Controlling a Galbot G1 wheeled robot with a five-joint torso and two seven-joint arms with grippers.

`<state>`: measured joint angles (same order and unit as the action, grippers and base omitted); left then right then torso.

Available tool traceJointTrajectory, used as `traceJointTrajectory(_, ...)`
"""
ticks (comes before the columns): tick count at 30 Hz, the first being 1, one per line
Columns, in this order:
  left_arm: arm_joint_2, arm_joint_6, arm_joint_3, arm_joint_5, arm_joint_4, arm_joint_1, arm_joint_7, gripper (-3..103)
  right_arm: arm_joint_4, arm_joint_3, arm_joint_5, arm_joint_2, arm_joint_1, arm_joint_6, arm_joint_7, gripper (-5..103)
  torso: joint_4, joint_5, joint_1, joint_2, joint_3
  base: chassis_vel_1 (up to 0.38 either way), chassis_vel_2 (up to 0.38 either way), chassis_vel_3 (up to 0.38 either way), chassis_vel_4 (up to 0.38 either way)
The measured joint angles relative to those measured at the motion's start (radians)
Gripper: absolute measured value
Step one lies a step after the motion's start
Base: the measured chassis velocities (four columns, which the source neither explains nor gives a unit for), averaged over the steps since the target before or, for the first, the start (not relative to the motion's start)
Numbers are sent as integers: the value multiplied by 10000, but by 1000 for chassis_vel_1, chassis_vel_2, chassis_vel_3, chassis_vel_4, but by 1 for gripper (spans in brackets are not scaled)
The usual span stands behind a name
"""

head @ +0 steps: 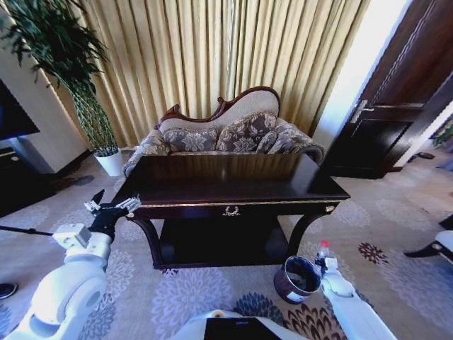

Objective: Move to the front of the table and place the trash on the table into the trash bin.

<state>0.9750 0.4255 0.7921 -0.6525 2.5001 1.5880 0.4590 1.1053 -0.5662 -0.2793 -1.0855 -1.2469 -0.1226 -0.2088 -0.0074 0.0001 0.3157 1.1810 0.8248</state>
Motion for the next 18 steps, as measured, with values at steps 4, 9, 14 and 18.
traceJointTrajectory(4,57,-52,12,40,0,15,22,100,6,1,7,-29,27,0,-11,49,0,-2,-1,1,0,0,0,0,0)
traceJointTrajectory(9,31,-112,9,47,0,0,25,100,-50,-3,-5,-27,115,-2,-26,65,1,-2,0,0,0,0,0,0,0)
traceJointTrajectory(14,-17,-155,21,49,0,-5,40,100,30,-26,-99,-77,95,-7,-40,82,-1,-1,-1,0,0,0,0,0,0)
traceJointTrajectory(18,-26,-160,25,52,0,0,43,100,96,-48,-176,-92,65,-12,-50,97,0,-1,0,0,0,0,0,0,0)
